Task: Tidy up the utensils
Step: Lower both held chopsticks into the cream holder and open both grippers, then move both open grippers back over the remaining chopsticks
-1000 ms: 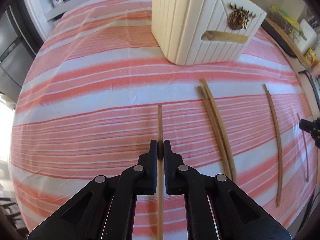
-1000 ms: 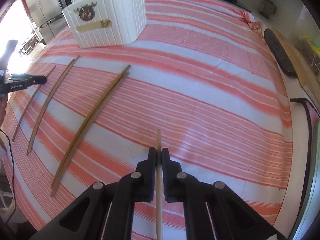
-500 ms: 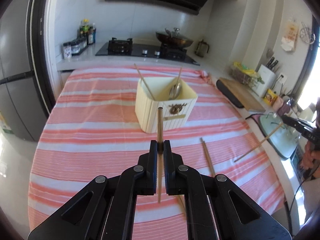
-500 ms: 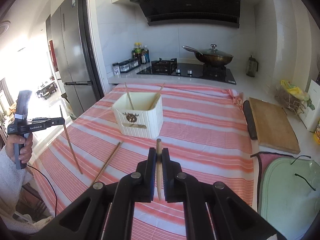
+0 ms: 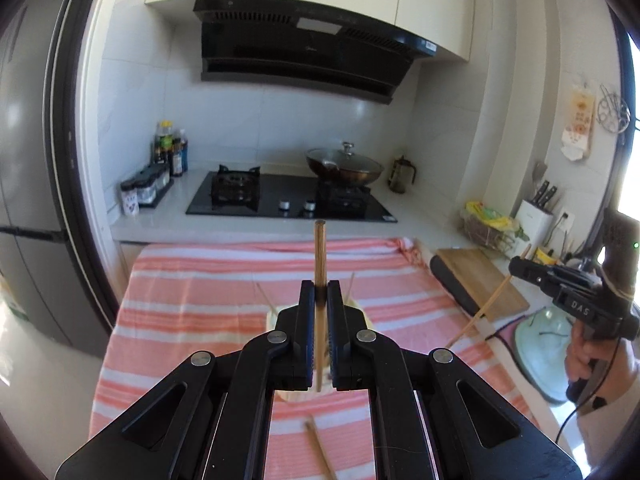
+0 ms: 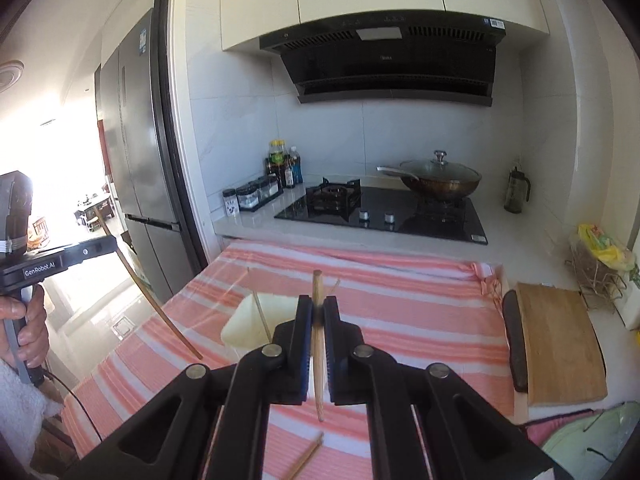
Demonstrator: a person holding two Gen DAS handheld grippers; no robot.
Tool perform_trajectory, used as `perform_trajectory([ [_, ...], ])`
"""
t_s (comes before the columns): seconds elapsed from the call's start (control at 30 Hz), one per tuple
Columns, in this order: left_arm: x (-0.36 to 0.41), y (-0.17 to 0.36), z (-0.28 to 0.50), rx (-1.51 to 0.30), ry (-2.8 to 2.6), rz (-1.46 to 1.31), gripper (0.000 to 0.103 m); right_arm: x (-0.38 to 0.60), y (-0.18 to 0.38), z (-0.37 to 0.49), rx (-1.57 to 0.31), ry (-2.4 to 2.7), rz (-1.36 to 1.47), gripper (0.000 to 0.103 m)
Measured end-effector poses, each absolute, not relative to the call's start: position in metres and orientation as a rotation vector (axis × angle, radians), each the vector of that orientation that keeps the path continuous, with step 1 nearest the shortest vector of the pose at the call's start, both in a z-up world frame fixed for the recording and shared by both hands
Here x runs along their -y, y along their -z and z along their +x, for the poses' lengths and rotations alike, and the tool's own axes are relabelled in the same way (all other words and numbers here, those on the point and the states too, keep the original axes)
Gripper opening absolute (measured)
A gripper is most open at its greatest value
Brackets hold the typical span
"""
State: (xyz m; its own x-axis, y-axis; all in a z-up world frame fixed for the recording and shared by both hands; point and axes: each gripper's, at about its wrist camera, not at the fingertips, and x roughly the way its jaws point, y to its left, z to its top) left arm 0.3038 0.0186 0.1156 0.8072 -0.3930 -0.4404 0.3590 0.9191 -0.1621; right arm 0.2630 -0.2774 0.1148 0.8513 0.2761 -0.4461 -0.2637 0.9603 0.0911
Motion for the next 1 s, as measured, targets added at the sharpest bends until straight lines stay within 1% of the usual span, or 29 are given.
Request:
perform_trajectory([
  [0.1, -0.007, -0.112, 0.33, -0.491, 0.373, -0.07, 0.004, 0.263, -0.131, 0.282, -0.4, -0.296, 0.029, 0.006],
  [0.2, 0.003, -0.094, 0.358, -0.542, 0.35, -0.076, 0.004, 0.243, -0.131, 0.302, -0.358, -0.313, 0.004, 0.006],
  [0.37, 0.02, -0.053, 0.396, -0.67, 0.328, -0.054, 0.004, 0.211, -0.089, 0.351, -0.483, -0.339, -0.034, 0.006],
  [0.47, 0.027, -0.027, 0.414, -0.767, 0.327, -0.057, 0.004, 0.2, -0.055, 0.381, -0.617, -0.352, -0.027, 0.006],
  [0.57, 0.032, -0.009, 0.422, -0.833, 0.315, -0.05, 0.005, 0.196, -0.028, 0.404, -0.707, -0.348, 0.014, 0.006],
  [0.6, 0.032, -0.006, 0.421, -0.845, 0.309, -0.051, 0.011, 0.197, -0.021, 0.41, -0.731, -0.356, 0.039, 0.007],
  [0.63, 0.031, -0.007, 0.419, -0.851, 0.312, -0.058, 0.025, 0.198, -0.017, 0.414, -0.742, -0.349, 0.062, 0.007],
  [0.67, 0.028, -0.01, 0.415, -0.845, 0.32, -0.067, 0.034, 0.201, -0.018, 0.416, -0.739, -0.327, 0.074, 0.01],
  [0.7, 0.023, -0.016, 0.408, -0.823, 0.327, -0.074, 0.052, 0.205, -0.022, 0.413, -0.716, -0.312, 0.091, 0.018],
  [0.73, 0.019, -0.022, 0.402, -0.797, 0.329, -0.076, 0.064, 0.211, -0.03, 0.408, -0.68, -0.311, 0.118, 0.023],
  [0.77, 0.014, -0.03, 0.392, -0.77, 0.333, -0.073, 0.069, 0.217, -0.04, 0.401, -0.639, -0.309, 0.142, 0.037],
  [0.8, 0.011, -0.034, 0.385, -0.751, 0.34, -0.066, 0.076, 0.222, -0.05, 0.392, -0.599, -0.296, 0.148, 0.042],
  [0.83, 0.008, -0.04, 0.374, -0.733, 0.348, -0.057, 0.081, 0.226, -0.059, 0.382, -0.569, -0.282, 0.136, 0.044],
  [0.87, 0.004, -0.043, 0.363, -0.724, 0.355, -0.05, 0.083, 0.229, -0.068, 0.37, -0.55, -0.273, 0.109, 0.044],
  [0.93, -0.002, -0.042, 0.339, -0.73, 0.377, -0.033, 0.092, 0.233, -0.076, 0.344, -0.529, -0.256, 0.047, 0.047],
  [1.0, -0.008, -0.025, 0.306, -0.746, 0.399, -0.021, 0.096, 0.237, -0.07, 0.313, -0.53, -0.242, 0.0, 0.055],
])
